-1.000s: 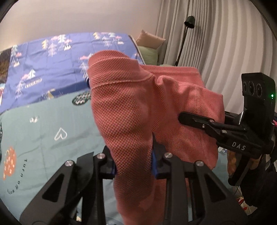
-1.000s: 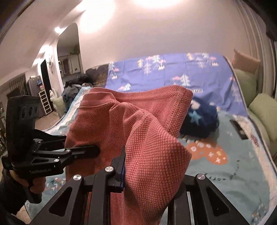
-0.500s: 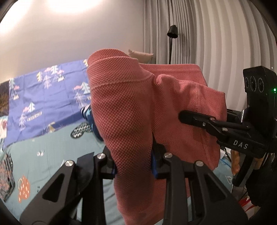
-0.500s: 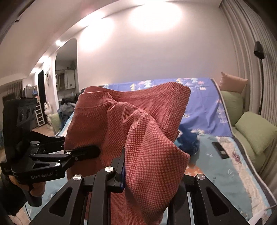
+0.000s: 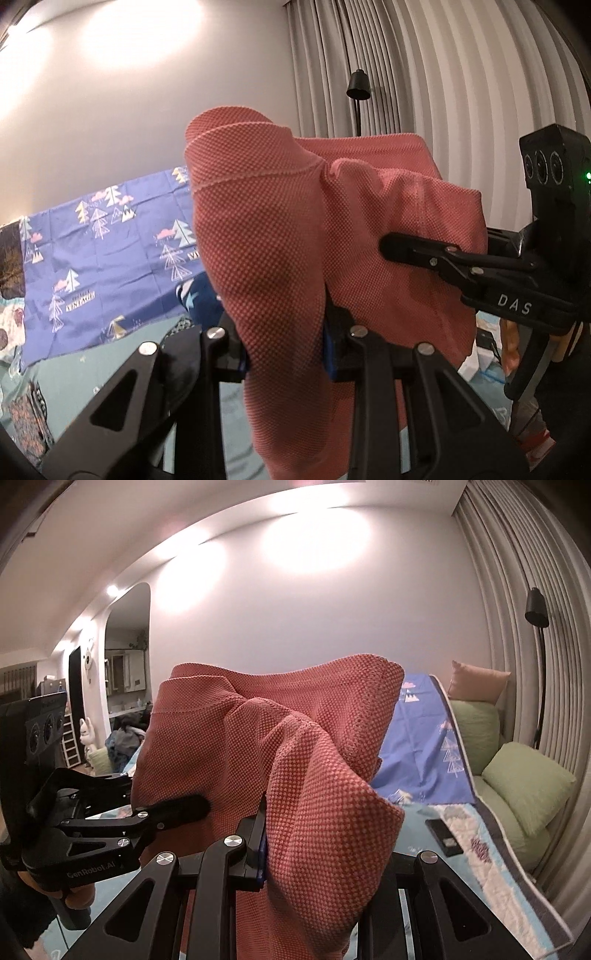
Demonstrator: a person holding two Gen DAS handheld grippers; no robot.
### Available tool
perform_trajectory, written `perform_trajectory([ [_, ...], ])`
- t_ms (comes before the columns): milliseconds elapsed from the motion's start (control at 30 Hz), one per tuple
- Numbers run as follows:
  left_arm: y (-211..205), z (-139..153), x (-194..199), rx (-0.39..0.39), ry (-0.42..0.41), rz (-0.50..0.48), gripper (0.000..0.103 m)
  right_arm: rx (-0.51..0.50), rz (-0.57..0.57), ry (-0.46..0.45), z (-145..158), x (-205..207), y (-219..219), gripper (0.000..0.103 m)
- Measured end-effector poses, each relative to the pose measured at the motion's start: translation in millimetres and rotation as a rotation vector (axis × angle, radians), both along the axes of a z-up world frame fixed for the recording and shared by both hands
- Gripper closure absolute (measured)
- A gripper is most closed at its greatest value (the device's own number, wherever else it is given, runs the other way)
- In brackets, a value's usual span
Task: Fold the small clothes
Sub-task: 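Lift the folded shirt with both grippers above the bed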
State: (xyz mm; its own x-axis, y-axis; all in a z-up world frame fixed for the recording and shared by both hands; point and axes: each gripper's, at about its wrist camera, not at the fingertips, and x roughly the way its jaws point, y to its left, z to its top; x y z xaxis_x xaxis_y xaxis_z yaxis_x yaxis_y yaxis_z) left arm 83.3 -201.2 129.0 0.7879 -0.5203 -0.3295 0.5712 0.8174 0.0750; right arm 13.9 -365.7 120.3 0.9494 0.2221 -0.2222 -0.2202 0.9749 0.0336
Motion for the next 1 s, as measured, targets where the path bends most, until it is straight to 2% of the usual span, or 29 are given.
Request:
perform_trajectory([
  [300,-25.3,24.4,46.1,0.021,-0.062,0.004,0.071,0.04,-0.025,-0.025,21.2,43.7,-18.8,0.081],
  [533,-41.2,35.8,88.2,0.055,-0.106,0.025,0.071,0.075,-0.051,-0.044,32.0,95.6,-34.8,0.081],
  [800,-42.6,20.6,124.8,0.085,-0.093,0.054,0.071,0.074,-0.071,-0.004,19.7,146.2,-37.9,0.081],
  [1000,-35.7,3.4,149.7,0.073,-0.059,0.058,0.071,0.071,-0.076,0.03,5.1,176.5,-32.8,0.081],
])
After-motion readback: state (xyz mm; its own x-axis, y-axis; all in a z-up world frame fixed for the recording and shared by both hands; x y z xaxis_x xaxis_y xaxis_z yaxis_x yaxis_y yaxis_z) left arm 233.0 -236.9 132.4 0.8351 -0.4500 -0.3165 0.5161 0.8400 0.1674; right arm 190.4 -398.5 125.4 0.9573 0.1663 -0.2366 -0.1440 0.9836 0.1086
